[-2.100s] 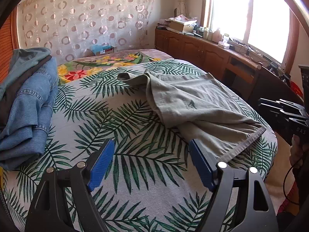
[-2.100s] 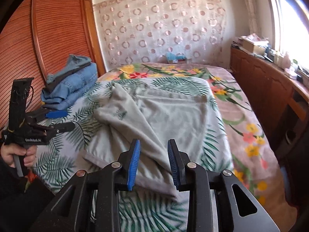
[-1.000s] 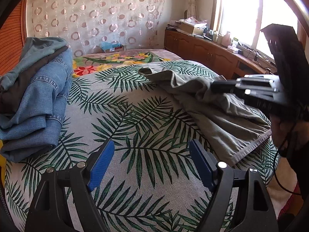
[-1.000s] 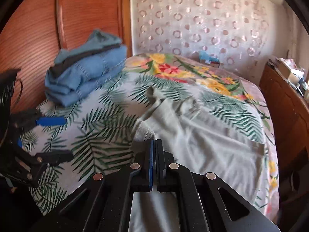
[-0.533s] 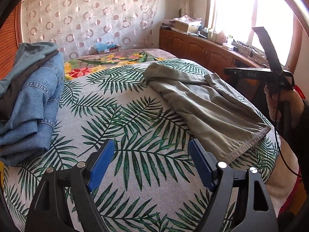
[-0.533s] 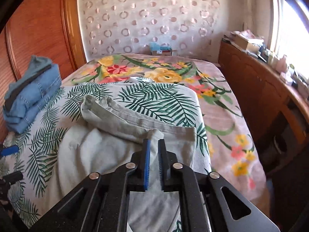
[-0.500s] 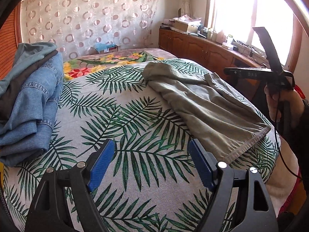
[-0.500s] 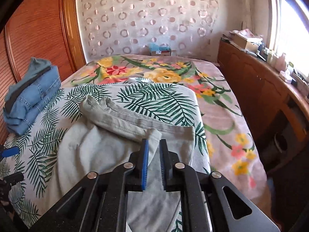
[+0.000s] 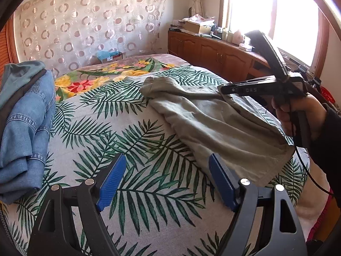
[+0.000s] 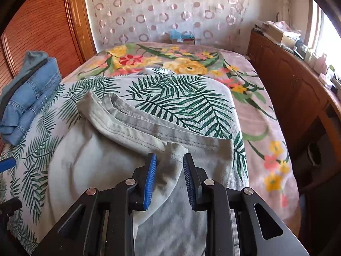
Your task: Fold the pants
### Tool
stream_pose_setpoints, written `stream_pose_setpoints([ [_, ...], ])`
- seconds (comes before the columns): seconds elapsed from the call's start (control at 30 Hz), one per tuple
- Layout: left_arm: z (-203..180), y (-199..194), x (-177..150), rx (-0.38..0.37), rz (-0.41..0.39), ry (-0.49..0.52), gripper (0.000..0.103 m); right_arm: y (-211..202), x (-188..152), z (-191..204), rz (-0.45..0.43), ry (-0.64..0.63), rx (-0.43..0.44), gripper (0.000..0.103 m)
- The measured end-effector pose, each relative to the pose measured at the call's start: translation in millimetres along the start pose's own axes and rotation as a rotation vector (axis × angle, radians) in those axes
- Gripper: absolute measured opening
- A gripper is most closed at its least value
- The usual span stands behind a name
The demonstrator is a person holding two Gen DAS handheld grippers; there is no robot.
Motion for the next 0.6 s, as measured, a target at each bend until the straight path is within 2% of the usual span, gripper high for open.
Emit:
stream_pose_setpoints([
  [0.1, -2.9, 0.7, -2.4, -0.005, 0.005, 0.001, 0.08, 6.1, 2.2, 1.2, 0.018, -0.026, -0.002, 0.026],
  [0.13, -3.6, 0.7, -3.7, -0.005, 0.007, 0.003, 0.08, 6.6, 2.7, 1.7, 0.017, -0.041, -0.006, 0.019],
  [0.17, -3.9, 0.8, -4.6, -0.004, 0.009, 0.004, 0.08, 4.3, 5.1, 0.4, 0.004, -0.053, -0.01, 0.003],
  [0.37, -3.3, -0.1, -6.1, -0.002, 0.009, -0.001, 0.08, -14.6, 13.1, -33.1, -0.053, -0.012, -0.055, 0.003],
  [0.5, -5.0, -0.5, -5.8, -0.004, 0.007, -0.004, 0.08, -10.1, 6.2, -61.1, -0.029, 0.005, -0.112, 0.003],
  [0.6, -6.8, 0.4, -6.9, -0.005, 0.011, 0.001, 0.08, -1.4, -0.2, -65.6, -0.003, 0.001, -0.122, 0.003],
])
Point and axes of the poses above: each gripper's, at about its wrist camera, not at the fingertips, and y roughly the way its jaws point, z to its left, x to its top, the point moved 8 cm from there along y, roughly the way its jaws point, and after that the axes turned 10 degrees about -z, right-handed, at the moved point
